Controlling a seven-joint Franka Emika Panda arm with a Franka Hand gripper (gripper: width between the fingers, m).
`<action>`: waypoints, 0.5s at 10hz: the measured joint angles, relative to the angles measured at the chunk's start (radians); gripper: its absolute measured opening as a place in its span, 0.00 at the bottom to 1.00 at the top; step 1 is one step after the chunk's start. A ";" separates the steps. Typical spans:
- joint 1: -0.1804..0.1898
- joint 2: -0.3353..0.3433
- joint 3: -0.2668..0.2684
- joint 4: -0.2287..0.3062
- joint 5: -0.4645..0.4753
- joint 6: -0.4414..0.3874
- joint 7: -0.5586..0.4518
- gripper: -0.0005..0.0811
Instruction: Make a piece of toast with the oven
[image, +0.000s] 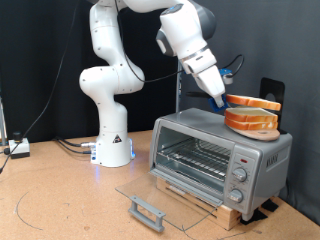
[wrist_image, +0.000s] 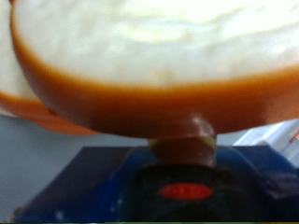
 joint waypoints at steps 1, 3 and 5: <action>0.000 -0.011 -0.021 -0.013 0.038 0.000 -0.041 0.51; 0.000 -0.035 -0.057 -0.036 0.083 0.000 -0.099 0.51; -0.001 -0.055 -0.086 -0.049 0.086 -0.022 -0.119 0.51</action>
